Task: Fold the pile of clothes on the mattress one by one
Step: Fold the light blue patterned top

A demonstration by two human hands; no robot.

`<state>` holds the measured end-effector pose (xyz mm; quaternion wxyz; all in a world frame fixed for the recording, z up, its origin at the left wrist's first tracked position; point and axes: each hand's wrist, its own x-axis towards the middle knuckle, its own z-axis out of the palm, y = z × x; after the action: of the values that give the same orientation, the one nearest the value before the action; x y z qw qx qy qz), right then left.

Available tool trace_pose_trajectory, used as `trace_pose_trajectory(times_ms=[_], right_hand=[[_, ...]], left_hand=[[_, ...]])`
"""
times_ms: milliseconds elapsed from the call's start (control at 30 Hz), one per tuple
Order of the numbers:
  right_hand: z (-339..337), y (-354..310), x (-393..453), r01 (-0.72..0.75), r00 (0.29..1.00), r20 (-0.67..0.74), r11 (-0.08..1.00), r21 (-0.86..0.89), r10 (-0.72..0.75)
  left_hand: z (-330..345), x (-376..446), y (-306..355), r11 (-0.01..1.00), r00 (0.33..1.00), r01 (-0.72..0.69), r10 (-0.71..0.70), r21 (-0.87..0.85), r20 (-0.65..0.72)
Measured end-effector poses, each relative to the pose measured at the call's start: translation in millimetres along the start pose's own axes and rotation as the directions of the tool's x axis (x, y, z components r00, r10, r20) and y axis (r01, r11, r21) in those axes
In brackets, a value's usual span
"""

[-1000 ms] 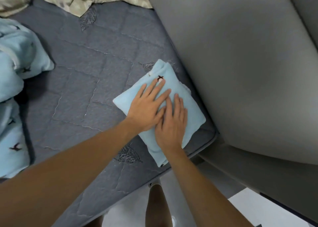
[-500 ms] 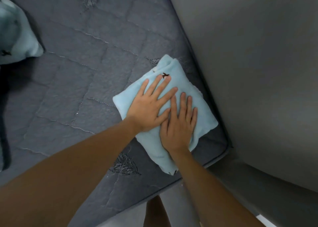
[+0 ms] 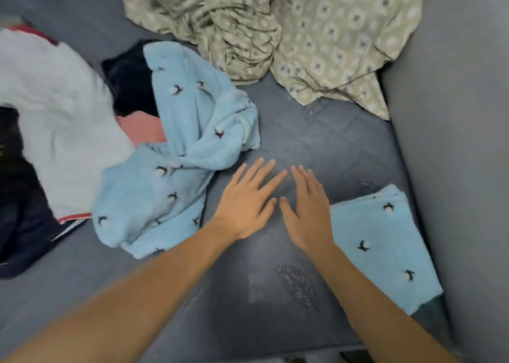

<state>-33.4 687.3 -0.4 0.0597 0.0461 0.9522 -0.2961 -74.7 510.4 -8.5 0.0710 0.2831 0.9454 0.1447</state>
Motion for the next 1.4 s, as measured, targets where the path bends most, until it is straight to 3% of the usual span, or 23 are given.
trace_pose_trajectory(times_ms=[267, 433, 567, 667, 700, 767, 867, 967, 1067, 1167, 1233, 1300, 1400], right_hand=[[103.0, -186.0, 73.4, 0.330, 0.932, 0.148, 0.944, 0.028, -0.330], [157.3, -227.9, 105.1, 0.322, 0.907, 0.291, 0.946, -0.016, -0.304], [164.6, -234.1, 106.8, 0.258, 0.938, 0.263, 0.962, -0.088, -0.227], [156.7, -228.7, 98.2, 0.260, 0.944, 0.228, 0.962, -0.079, -0.236], [154.0, -224.5, 95.7, 0.257, 0.946, 0.221, 0.964, -0.069, -0.237], [145.6, -218.8, 88.5, 0.231, 0.953, 0.211, 0.972, -0.041, -0.217], [129.5, -211.8, 80.2, 0.155, 0.973, 0.164, 0.987, 0.041, -0.160], [115.8, -206.1, 70.3, 0.109, 0.991, 0.065, 0.987, 0.114, -0.117], [112.5, -198.7, 57.6, 0.216, 0.975, -0.058, 0.975, 0.049, -0.213], [121.6, -196.8, 37.7, 0.310, 0.945, -0.103, 0.951, -0.009, -0.309], [137.5, -197.0, 16.1, 0.374, 0.925, 0.035, 0.923, 0.089, -0.378], [157.4, -202.3, -14.0, 0.352, 0.876, 0.283, 0.918, 0.180, -0.391], [194.5, -207.4, -45.9, 0.324, 0.825, 0.456, 0.940, 0.103, -0.334]], left_hand=[[-65.9, -93.8, -184.0, 0.958, 0.957, 0.283, -0.279, 0.040, -0.079], [-66.0, -128.3, -249.9, 0.893, 0.894, 0.447, -0.443, -0.058, 0.069], [-64.2, -142.5, -265.4, 0.703, 0.738, 0.673, -0.624, -0.229, 0.256], [-59.7, -151.2, -256.9, 0.455, 0.612, 0.777, -0.706, -0.434, 0.355], [-58.1, -153.6, -252.1, 0.346, 0.587, 0.773, -0.707, -0.531, 0.394], [-55.7, -157.7, -242.2, 0.201, 0.609, 0.682, -0.687, -0.703, 0.395], [-60.6, -155.7, -231.1, 0.229, 0.678, 0.516, -0.697, -0.826, 0.231], [-77.1, -145.3, -226.0, 0.280, 0.685, 0.402, -0.724, -0.872, 0.083], [-96.3, -134.6, -243.2, 0.320, 0.648, 0.361, -0.761, -0.876, -0.011], [-113.4, -125.1, -274.0, 0.282, 0.572, 0.355, -0.819, -0.891, -0.031], [-122.0, -118.5, -288.4, 0.201, 0.529, 0.344, -0.849, -0.917, 0.012], [-123.2, -110.6, -297.7, 0.135, 0.489, 0.346, -0.871, -0.929, 0.056], [-117.3, -102.4, -295.5, 0.052, 0.434, 0.318, -0.896, -0.947, 0.097]])
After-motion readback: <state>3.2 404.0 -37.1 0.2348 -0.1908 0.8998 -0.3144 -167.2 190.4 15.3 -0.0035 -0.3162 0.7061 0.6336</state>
